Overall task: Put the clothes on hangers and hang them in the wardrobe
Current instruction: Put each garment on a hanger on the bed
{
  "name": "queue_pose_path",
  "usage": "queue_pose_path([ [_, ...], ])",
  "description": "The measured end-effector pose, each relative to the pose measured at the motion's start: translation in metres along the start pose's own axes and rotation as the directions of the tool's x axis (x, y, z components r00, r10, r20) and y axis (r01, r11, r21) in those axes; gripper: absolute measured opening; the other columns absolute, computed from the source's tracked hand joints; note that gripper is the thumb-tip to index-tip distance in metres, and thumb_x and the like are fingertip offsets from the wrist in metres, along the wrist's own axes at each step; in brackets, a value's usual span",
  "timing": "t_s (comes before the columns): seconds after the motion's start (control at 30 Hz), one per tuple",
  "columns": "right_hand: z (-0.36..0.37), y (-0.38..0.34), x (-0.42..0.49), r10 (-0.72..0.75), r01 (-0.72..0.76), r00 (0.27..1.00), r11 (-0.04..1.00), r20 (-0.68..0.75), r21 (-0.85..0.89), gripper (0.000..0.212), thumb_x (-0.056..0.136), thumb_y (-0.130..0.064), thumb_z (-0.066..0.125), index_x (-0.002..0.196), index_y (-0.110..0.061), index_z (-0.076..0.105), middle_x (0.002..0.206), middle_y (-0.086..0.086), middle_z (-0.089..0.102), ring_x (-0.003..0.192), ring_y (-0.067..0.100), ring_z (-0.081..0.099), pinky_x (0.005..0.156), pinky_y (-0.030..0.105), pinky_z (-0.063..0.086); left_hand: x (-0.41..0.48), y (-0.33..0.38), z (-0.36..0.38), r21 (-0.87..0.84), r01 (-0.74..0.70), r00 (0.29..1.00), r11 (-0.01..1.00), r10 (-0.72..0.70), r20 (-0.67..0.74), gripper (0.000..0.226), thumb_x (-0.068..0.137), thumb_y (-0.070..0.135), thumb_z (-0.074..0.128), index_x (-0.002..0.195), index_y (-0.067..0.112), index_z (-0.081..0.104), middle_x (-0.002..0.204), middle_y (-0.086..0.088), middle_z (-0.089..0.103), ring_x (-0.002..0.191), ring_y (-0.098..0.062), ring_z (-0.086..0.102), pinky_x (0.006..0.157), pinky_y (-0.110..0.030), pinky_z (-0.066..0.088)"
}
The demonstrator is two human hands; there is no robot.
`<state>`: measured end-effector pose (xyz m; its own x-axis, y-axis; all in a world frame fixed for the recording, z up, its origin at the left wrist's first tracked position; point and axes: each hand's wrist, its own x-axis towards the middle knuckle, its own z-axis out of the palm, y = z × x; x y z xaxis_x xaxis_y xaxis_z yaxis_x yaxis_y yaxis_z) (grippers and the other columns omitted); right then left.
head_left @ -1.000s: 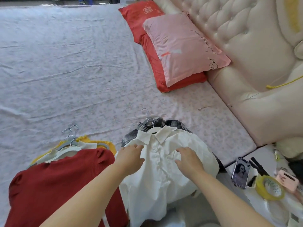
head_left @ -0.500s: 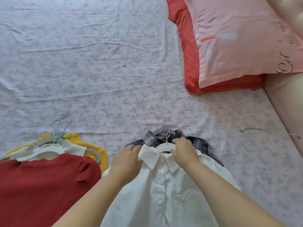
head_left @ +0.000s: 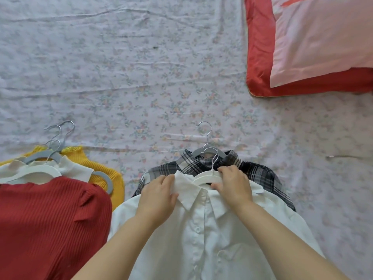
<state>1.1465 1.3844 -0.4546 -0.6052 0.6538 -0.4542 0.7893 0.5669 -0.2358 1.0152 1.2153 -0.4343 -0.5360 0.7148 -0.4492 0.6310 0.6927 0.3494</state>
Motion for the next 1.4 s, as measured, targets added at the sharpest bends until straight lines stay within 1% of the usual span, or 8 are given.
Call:
queue_pose_path([
  [0.3, -0.013, -0.003, 0.004, -0.046, 0.046, 0.999, 0.999, 0.005, 0.028, 0.032, 0.082, -0.038, 0.064, 0.104, -0.019, 0.049, 0.105, -0.002, 0.054, 0.102, 0.019, 0.052, 0.088, 0.031, 0.030, 0.005, 0.000, 0.003, -0.017, 0.015, 0.999, 1.000, -0.015, 0.028, 0.054, 0.093, 0.038, 0.041, 0.142, 0.024, 0.022, 0.130, 0.007, 0.049, 0.124, -0.013, 0.040, 0.104, -0.032, 0.025],
  [0.53, -0.040, -0.016, 0.027, -0.154, 0.157, 0.987, 0.986, -0.051, 0.053, 0.029, 0.083, -0.031, 0.065, 0.091, -0.022, 0.039, 0.101, -0.001, 0.052, 0.097, 0.021, 0.049, 0.075, 0.027, 0.020, 0.018, 0.001, -0.012, -0.114, 0.017, 0.993, 0.993, -0.030, -0.112, 0.051, 0.094, 0.034, 0.044, 0.141, 0.022, 0.028, 0.124, 0.004, 0.054, 0.117, -0.016, 0.045, 0.103, -0.032, 0.026],
  [0.73, -0.024, -0.017, 0.054, -0.136, 0.136, 0.989, 0.991, -0.054, -0.002, 0.028, 0.086, -0.031, 0.061, 0.107, -0.016, 0.052, 0.111, 0.003, 0.057, 0.104, 0.024, 0.053, 0.083, 0.033, 0.031, 0.046, -0.004, -0.005, -0.101, 0.018, 0.992, 0.995, -0.030, -0.122, 0.050, 0.093, 0.033, 0.045, 0.140, 0.022, 0.029, 0.128, 0.001, 0.050, 0.120, -0.019, 0.042, 0.100, -0.031, 0.023],
  [0.83, -0.011, -0.012, 0.060, -0.159, 0.154, 0.986, 0.983, -0.052, -0.095, 0.031, 0.086, -0.036, 0.060, 0.111, -0.020, 0.053, 0.115, 0.000, 0.055, 0.110, 0.022, 0.046, 0.088, 0.031, 0.027, 0.053, -0.009, 0.006, -0.088, 0.030, 0.994, 0.996, -0.039, -0.103, 0.053, 0.092, 0.034, 0.047, 0.140, 0.021, 0.029, 0.135, 0.000, 0.044, 0.124, -0.021, 0.038, 0.101, -0.032, 0.024],
  [0.93, -0.003, -0.007, 0.058, -0.216, 0.201, 0.968, 0.973, -0.128, -0.116, 0.037, 0.083, -0.038, 0.063, 0.115, -0.021, 0.054, 0.127, 0.000, 0.046, 0.121, 0.020, 0.036, 0.100, 0.030, 0.018, 0.053, -0.013, 0.017, -0.119, 0.039, 0.991, 0.992, -0.053, -0.120, 0.056, 0.091, 0.033, 0.049, 0.142, 0.020, 0.028, 0.140, -0.001, 0.039, 0.128, -0.022, 0.035, 0.104, -0.032, 0.023],
  [1.07, -0.004, -0.005, 0.058, -0.126, 0.124, 0.992, 0.987, -0.011, -0.105, 0.075, 0.086, -0.045, 0.057, 0.145, -0.017, 0.022, 0.151, 0.001, 0.027, 0.139, 0.017, 0.022, 0.114, 0.043, 0.008, 0.052, -0.014, 0.022, -0.139, 0.047, 0.990, 0.989, -0.064, -0.123, 0.058, 0.092, 0.035, 0.046, 0.144, 0.022, 0.024, 0.145, 0.000, 0.034, 0.131, -0.021, 0.032, 0.107, -0.033, 0.020],
  [1.23, -0.016, -0.007, 0.056, -0.091, 0.092, 0.996, 0.995, 0.020, -0.040, 0.088, 0.081, -0.047, 0.062, 0.148, -0.017, 0.014, 0.144, 0.005, 0.035, 0.135, 0.021, 0.028, 0.114, 0.044, 0.013, 0.048, -0.016, 0.018, -0.132, 0.043, 0.993, 0.990, -0.057, -0.105, 0.064, 0.089, 0.041, 0.051, 0.144, 0.025, 0.022, 0.142, 0.002, 0.038, 0.128, -0.021, 0.033, 0.106, -0.034, 0.017],
  [1.4, -0.029, -0.006, 0.033, -0.123, 0.137, 0.984, 0.985, -0.126, 0.108, 0.071, 0.073, -0.042, 0.072, 0.134, -0.021, 0.042, 0.118, 0.003, 0.049, 0.116, 0.022, 0.041, 0.101, 0.032, 0.025, 0.039, -0.016, 0.007, -0.016, 0.002, 0.994, 1.000, -0.004, -0.109, 0.082, 0.078, 0.052, 0.061, 0.145, 0.029, 0.018, 0.140, 0.006, 0.040, 0.128, -0.018, 0.032, 0.100, -0.029, 0.010],
])
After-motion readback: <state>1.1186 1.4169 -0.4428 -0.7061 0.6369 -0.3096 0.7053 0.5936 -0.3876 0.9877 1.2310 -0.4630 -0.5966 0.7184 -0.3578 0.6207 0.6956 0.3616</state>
